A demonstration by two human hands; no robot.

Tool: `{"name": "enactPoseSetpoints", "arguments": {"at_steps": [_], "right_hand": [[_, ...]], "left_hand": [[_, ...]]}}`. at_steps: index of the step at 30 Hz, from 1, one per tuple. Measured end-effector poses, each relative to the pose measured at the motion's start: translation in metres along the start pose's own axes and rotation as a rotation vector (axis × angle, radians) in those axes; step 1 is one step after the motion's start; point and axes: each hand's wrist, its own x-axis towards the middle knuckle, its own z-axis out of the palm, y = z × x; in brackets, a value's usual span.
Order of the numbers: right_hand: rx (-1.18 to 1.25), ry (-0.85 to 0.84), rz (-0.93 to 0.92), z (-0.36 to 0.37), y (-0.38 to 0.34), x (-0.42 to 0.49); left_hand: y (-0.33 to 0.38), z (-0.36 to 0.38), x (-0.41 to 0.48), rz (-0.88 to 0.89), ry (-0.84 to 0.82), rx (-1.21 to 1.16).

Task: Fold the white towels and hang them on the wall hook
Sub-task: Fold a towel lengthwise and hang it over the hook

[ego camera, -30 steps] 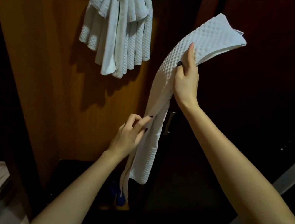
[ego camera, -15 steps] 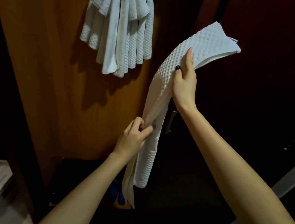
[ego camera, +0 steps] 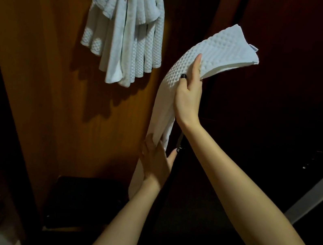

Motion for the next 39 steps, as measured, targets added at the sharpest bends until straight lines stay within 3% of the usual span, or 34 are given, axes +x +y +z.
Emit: {"name": "enactPoseSetpoints", "arguments": {"at_steps": [3,5,7,9,15,17,19,22,26,30,33,36,39], "right_hand": [[0.01,0.001,-0.019,-0.005,-0.001,0.004],[0.019,0.004,-0.032,-0.011,0.0,0.007],[0.052,0.001,-0.049,-0.019,-0.003,0.008],[0.092,0.001,-0.062,-0.025,-0.008,0.01],[0.159,0.023,-0.07,-0.028,-0.021,0.019],[0.156,0.034,-0.073,-0.029,-0.021,0.023],[0.124,0.049,-0.071,-0.031,-0.015,0.028],[0.024,0.025,-0.037,-0.032,0.003,0.033],[-0.172,0.006,0.049,-0.024,0.027,0.036],[-0.218,-0.038,0.269,-0.022,0.037,0.043],[-0.234,-0.061,0.401,-0.021,0.041,0.039],[-0.197,-0.01,0.362,-0.019,0.045,0.029],[-0.087,0.025,0.303,-0.009,0.038,0.024]], "left_hand": [[0.006,0.007,0.002,-0.056,0.009,-0.162],[0.007,0.006,0.007,-0.09,0.113,-0.285],[0.007,0.002,0.019,-0.135,0.223,-0.306],[0.008,-0.002,0.034,-0.157,0.231,-0.24],[0.018,-0.009,0.055,-0.053,0.301,-0.047],[0.008,-0.018,0.061,-0.041,0.339,-0.234],[-0.01,-0.03,0.064,0.035,0.269,-0.347],[-0.044,-0.046,0.064,0.207,0.198,-0.262],[-0.079,-0.079,0.066,0.459,0.095,0.035],[-0.086,-0.122,0.071,0.56,0.051,0.218],[-0.09,-0.142,0.066,0.725,-0.112,0.304],[-0.102,-0.148,0.056,0.725,-0.183,0.376],[-0.106,-0.144,0.054,0.457,-0.038,0.415]]}}
